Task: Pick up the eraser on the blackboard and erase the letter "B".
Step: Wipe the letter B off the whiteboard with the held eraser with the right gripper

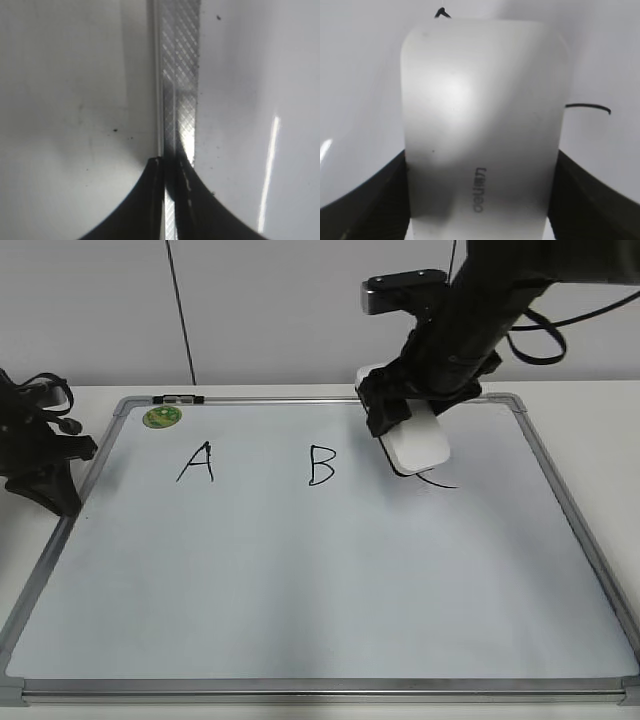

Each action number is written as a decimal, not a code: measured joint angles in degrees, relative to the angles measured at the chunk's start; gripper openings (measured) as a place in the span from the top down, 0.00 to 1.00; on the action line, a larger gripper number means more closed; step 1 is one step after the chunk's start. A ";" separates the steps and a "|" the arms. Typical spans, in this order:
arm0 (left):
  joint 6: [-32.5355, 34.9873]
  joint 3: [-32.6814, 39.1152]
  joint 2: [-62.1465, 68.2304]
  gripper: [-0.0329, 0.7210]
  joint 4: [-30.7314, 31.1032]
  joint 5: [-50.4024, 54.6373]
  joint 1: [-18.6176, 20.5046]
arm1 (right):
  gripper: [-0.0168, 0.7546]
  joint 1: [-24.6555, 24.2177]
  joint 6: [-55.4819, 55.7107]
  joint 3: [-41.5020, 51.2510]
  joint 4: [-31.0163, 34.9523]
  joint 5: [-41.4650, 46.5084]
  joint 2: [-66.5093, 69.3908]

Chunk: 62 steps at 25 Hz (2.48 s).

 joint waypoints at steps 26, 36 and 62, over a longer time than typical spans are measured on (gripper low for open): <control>0.00 0.00 0.00 0.92 -0.43 0.04 0.00 | 0.28 1.19 0.00 -24.50 -1.26 -3.27 27.04; 0.00 0.00 0.00 0.92 -0.43 0.04 0.00 | 0.28 2.59 -0.44 -24.80 -3.44 -5.61 28.04; 0.00 0.00 0.00 0.91 -0.54 0.04 0.00 | 0.28 11.13 3.07 -25.24 -13.66 -4.99 28.34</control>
